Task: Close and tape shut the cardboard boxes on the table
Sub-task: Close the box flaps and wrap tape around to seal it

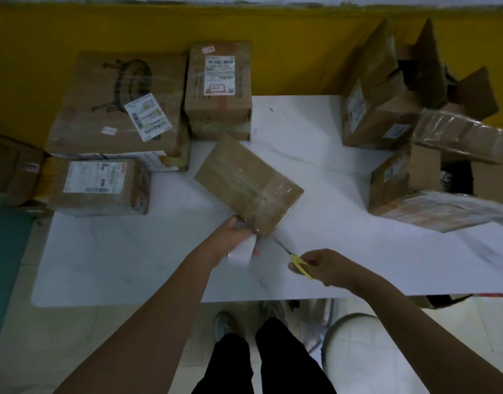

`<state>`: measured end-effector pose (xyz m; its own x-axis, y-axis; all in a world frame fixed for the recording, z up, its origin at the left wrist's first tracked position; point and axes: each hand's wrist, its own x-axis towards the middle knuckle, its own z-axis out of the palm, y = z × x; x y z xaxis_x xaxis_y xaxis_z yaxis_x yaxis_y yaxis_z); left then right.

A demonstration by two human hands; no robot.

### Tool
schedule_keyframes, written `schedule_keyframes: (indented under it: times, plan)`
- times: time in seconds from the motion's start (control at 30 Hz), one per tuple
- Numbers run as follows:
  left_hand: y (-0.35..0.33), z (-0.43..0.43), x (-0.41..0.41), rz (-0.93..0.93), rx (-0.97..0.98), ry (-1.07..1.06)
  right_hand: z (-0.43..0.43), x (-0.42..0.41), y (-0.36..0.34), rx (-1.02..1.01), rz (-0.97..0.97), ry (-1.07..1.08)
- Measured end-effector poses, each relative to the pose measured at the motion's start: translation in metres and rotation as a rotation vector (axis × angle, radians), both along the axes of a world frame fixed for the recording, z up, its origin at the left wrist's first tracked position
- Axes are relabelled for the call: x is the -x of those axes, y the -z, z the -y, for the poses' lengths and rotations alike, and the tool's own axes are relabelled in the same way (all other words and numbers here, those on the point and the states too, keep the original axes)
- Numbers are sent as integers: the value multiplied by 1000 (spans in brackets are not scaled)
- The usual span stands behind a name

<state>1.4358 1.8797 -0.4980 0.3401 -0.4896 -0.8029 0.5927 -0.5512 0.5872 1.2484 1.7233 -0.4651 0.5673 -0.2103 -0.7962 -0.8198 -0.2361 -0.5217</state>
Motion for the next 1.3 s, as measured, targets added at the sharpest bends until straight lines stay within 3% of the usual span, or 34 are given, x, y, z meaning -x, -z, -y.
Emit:
schedule_keyframes:
  times: [0.17, 0.27, 0.5, 0.73, 0.93, 1.13, 1.23, 1.3]
  plan:
    - [-8, 6, -2, -11, 4, 8, 0, -26, -3, -69, -160, -129]
    - [-7, 7, -4, -5, 10, 54, 2, -30, -2, -110, -224, -22]
    - [-7, 7, -9, 44, -35, 122, 0, -45, 7, -272, -148, 142]
    - [-9, 11, -14, 32, -29, 172, -6, -53, 19, -176, -79, 185]
    - [-22, 12, -18, 75, -6, 234, 0, -49, 17, -97, 109, 54]
    - [-35, 8, -22, 52, -36, 244, 8, -45, 19, 203, 165, -186]
    - [-34, -2, -22, 75, -62, 218, 3, -44, 10, 213, 108, -240]
    - [-31, -12, -22, 79, -61, 143, -4, -45, 13, 242, -2, -426]
